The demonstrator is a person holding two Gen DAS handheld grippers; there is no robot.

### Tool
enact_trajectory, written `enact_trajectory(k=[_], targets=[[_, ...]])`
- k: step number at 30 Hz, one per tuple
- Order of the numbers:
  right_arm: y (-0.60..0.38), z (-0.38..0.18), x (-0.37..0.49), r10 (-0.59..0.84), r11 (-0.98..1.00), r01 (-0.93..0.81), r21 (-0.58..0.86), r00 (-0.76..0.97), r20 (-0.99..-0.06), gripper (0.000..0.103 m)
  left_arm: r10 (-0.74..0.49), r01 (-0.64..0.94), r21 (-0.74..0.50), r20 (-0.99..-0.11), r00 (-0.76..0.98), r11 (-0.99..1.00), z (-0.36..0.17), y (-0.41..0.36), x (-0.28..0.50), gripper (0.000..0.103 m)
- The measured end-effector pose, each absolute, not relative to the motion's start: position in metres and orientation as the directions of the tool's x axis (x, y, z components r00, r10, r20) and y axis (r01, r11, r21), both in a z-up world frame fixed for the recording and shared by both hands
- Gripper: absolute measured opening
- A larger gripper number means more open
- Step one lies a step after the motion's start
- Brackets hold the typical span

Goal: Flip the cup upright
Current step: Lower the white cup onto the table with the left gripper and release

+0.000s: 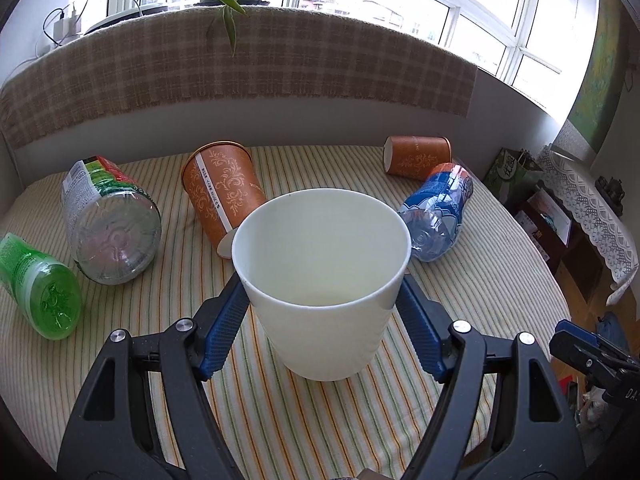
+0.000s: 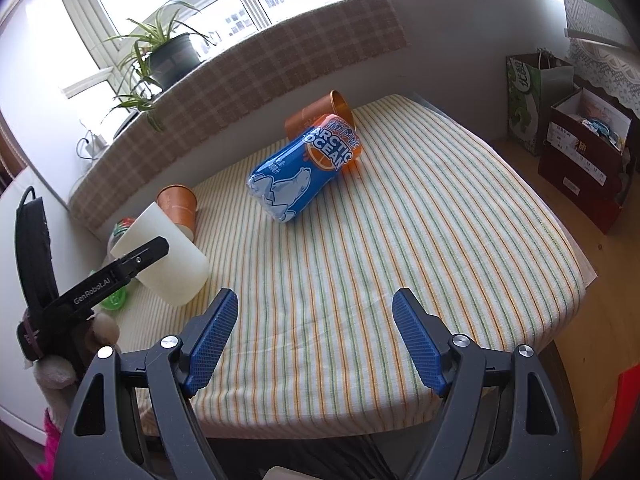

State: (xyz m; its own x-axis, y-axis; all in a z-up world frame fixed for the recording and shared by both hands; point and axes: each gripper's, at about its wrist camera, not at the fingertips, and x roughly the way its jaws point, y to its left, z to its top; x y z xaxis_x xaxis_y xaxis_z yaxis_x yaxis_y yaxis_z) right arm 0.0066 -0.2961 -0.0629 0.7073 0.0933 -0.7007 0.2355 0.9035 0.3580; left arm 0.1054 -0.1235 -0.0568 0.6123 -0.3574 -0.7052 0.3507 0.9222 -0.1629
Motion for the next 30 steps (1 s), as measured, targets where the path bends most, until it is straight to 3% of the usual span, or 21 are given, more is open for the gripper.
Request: enact_trajectory(k=[17, 30], targets=[[-0.295, -0.065, 0.007, 0.093, 0.904, 0.239, 0.356, 0.701, -0.707, 0.080, -0.349, 0.391, -0.115, -0.713, 0.607, 0.913, -0.062, -0.133, 0.097, 0.076], [-0.294, -0.068, 0.005, 0.090, 0.901, 0.245, 0.357, 0.699, -0.709, 0.080, -0.418, 0.411, -0.198, -0.715, 0.561, 0.890, -0.065, -0.129, 0.094, 0.083]])
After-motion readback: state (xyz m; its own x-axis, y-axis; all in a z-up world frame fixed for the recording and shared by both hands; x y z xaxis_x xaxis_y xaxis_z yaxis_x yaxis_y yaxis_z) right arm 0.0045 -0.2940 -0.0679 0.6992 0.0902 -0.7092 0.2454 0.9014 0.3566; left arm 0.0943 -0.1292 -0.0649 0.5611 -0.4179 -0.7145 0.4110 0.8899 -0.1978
